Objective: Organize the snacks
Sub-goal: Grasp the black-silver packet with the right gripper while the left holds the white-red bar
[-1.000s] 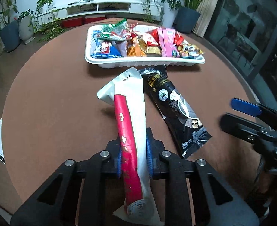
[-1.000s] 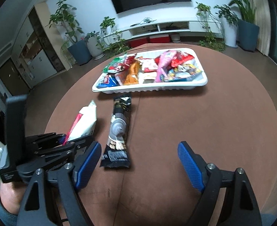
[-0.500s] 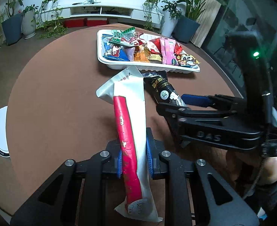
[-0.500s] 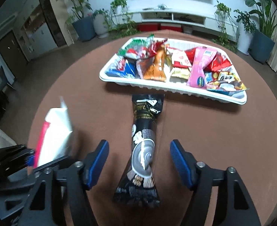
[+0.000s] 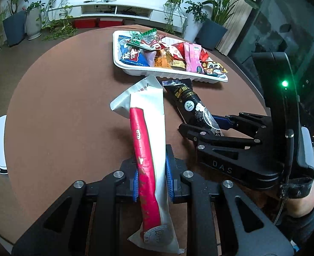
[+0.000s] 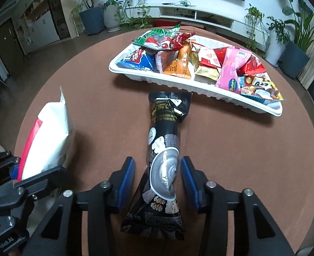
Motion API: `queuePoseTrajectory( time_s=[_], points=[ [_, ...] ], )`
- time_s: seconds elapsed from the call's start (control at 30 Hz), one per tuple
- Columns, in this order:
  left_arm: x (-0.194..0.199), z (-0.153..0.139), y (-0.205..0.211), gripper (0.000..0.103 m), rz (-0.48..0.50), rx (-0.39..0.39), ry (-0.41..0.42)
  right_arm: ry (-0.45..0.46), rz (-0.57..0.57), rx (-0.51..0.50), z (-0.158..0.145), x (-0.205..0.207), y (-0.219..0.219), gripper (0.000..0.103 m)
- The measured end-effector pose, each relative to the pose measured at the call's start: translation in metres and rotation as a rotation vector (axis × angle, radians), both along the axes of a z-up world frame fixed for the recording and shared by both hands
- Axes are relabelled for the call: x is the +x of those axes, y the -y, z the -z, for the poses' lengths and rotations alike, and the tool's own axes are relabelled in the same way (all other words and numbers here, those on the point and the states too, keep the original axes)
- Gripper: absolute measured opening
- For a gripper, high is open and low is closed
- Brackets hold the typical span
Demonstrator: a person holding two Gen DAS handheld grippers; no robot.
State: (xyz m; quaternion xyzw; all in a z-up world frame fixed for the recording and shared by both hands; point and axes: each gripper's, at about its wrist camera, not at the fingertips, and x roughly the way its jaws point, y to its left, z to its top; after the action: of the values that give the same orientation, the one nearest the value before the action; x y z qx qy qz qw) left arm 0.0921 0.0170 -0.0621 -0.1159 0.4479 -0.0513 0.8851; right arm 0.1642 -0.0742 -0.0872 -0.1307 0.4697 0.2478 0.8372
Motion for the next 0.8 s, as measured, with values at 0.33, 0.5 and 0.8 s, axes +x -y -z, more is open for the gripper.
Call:
queuePoseTrajectory(
  time_s=[0.33, 0.5, 0.8],
  points=[
    [0.0, 0.0, 0.001, 0.018, -0.004, 0.0, 0.002, 0.047, -0.022, -0.042, -0.001, -0.024, -0.007, 0.027],
    [0.0, 0.0, 0.001, 0.018, -0.008, -0.004, 0.004, 0.059, -0.019, -0.033, -0.004, -0.03, -0.004, 0.025],
    [0.0, -0.001, 0.001, 0.018, -0.01, -0.006, 0.009, 0.079, -0.016, -0.008, -0.014, -0.034, 0.003, 0.024]
  ],
)
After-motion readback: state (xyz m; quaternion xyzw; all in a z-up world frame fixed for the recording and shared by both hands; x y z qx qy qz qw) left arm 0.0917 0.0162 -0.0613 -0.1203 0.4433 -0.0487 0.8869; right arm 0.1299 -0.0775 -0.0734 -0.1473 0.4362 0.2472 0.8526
